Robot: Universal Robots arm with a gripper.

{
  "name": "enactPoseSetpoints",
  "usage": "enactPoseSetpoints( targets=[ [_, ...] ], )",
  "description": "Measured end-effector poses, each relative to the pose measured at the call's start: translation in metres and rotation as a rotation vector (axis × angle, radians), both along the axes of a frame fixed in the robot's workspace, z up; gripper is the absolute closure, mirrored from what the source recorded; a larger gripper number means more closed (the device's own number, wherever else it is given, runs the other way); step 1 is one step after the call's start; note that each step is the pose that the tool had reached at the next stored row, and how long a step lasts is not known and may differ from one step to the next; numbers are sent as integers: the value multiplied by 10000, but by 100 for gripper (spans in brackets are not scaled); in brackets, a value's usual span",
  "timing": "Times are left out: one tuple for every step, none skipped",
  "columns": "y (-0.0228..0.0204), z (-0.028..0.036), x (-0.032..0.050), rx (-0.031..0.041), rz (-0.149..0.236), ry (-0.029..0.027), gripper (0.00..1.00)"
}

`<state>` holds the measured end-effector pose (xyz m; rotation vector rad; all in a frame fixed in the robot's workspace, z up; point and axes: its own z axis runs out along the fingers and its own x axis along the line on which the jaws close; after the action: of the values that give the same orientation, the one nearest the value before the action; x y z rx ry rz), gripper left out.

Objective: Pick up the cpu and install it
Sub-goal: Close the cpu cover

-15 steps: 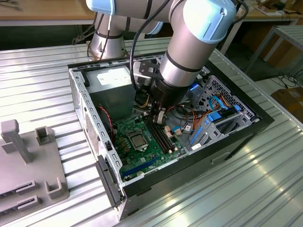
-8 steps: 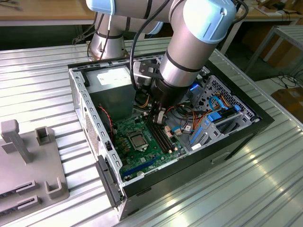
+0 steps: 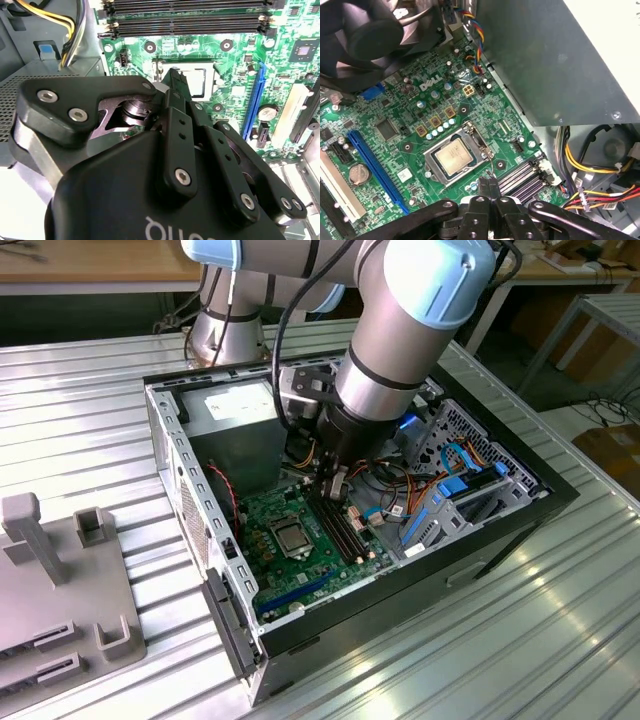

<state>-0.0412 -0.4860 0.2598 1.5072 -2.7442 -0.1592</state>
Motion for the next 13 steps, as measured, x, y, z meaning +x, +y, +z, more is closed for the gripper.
enactPoseSetpoints(
  targets=[
    [13,0,0,0,0,1,89],
    [27,0,0,1,0,0,89],
    [44,0,0,0,1,0,89],
    [59,0,0,-1,0,0,89],
    [77,0,0,0,1,0,89],
    [90,0,0,0,1,0,89],
    [111,0,0,1,1,0,89],
    [119,0,0,0,1,0,89],
    [120,0,1,0,2,0,89],
    [119,0,1,0,3,0,89],
    [104,0,0,-1,1,1,89],
    [92,0,0,0,0,2,89],
    [85,0,0,0,0,2,89]
  ],
)
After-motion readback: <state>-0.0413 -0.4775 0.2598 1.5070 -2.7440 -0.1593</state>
